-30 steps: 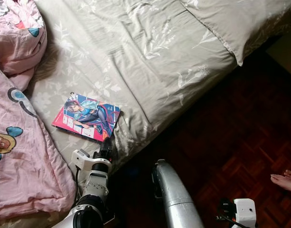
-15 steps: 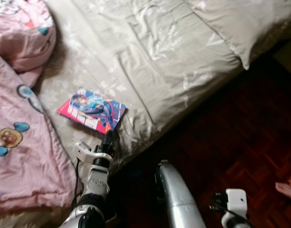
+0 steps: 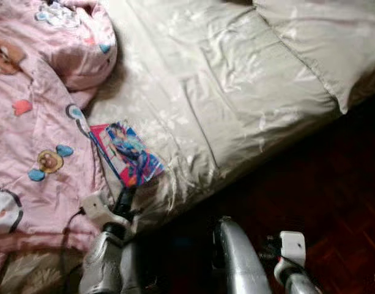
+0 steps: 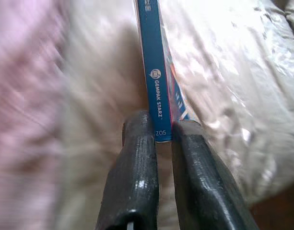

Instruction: Clean up the room

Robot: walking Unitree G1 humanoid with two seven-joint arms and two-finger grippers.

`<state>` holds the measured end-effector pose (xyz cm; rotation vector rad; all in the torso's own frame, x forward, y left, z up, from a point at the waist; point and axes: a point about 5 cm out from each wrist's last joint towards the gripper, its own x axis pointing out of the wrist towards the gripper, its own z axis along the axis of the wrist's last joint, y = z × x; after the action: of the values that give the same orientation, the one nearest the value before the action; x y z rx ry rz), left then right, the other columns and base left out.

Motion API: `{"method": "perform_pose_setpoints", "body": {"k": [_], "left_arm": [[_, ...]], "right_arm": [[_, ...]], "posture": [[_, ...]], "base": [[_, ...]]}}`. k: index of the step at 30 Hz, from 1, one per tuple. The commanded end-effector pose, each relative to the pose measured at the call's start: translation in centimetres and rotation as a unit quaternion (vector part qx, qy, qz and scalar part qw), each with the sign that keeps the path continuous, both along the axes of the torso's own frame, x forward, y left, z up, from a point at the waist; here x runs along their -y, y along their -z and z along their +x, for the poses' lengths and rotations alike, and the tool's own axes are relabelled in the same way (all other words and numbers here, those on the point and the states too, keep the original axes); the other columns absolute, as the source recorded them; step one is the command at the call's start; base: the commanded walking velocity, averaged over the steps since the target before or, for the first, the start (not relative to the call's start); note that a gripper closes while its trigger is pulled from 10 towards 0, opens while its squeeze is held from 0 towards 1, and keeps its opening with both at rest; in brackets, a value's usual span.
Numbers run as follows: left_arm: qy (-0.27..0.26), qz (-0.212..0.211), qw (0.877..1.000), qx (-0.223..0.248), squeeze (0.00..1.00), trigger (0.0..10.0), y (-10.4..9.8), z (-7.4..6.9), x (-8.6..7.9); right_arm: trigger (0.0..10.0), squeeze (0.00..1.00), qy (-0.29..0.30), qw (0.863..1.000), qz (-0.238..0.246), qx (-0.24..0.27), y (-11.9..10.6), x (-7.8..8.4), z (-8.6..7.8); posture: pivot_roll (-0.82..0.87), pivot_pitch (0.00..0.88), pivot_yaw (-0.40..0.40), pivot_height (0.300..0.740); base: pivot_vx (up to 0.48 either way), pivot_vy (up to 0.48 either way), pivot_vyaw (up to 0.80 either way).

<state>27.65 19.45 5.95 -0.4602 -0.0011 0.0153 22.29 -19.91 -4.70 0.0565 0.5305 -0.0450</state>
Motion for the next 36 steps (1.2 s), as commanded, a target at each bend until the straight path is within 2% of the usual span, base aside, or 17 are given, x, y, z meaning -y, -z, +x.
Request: {"method": "perform_pose_setpoints", "body": {"k": [1,4,5,6,7,9,27,32,36], "left_arm": [[-0.009,0.039,0.999,0.014,0.0,10.0,-0.8,-0.3,-0.6],[-0.018,0.062,0.998,0.015,0.0,10.0,-1.1,-0.5,-0.8],[-0.022,0.064,0.998,0.013,0.0,10.0,-1.1,-0.7,-0.8],[-0.022,0.064,0.998,0.013,0.0,10.0,-1.1,-0.7,-0.8],[-0.023,0.063,0.998,0.01,0.0,10.0,-1.1,-0.7,-0.8],[-0.018,0.063,0.998,0.009,0.0,10.0,-1.2,-0.5,-0.5],[0.007,0.109,0.994,-0.017,0.0,10.0,-1.2,-0.1,0.6],[0.004,0.122,0.992,-0.031,0.0,10.0,-0.6,-0.4,0.5],[0.006,0.157,0.987,-0.043,0.0,10.0,-0.2,-0.6,0.3]], "right_arm": [[10.0,0.0,0.015,0.999,0.012,-0.035,1.2,-0.1,-1.7],[10.0,0.0,0.018,0.999,0.015,-0.032,1.1,-0.4,-1.3],[10.0,0.0,0.012,1.0,0.013,0.002,0.1,-0.8,0.1],[10.0,0.0,0.012,1.0,0.013,0.002,0.1,-0.8,0.1],[10.0,0.0,0.003,0.999,0.014,0.053,-1.5,-1.3,2.0],[10.0,0.0,0.003,0.998,0.015,0.063,-1.9,-1.5,2.6],[10.0,0.0,0.015,0.999,0.022,0.041,-1.3,-1.7,2.0],[10.0,0.0,0.015,0.999,0.017,0.022,-0.7,-1.5,1.4],[10.0,0.0,0.019,1.0,0.009,0.004,-0.3,-1.4,0.9]], "posture": [[-0.04,0.214,-0.003,0.621],[-0.04,0.205,0.008,0.621],[-0.03,0.2,0.015,0.621],[-0.03,0.2,0.015,0.621],[-0.03,0.197,0.02,0.621],[-0.03,0.194,0.026,0.626],[-0.02,0.172,0.047,0.736],[-0.02,0.159,0.047,0.74],[-0.02,0.149,0.047,0.74]], "base": [[0.0,0.0,0.0],[0.0,0.0,0.0],[0.0,0.0,0.0],[0.0,0.0,0.0],[0.0,0.0,0.0],[0.0,0.0,0.0],[0.0,0.0,0.0],[0.0,0.0,0.0],[0.0,0.0,0.0]]}}
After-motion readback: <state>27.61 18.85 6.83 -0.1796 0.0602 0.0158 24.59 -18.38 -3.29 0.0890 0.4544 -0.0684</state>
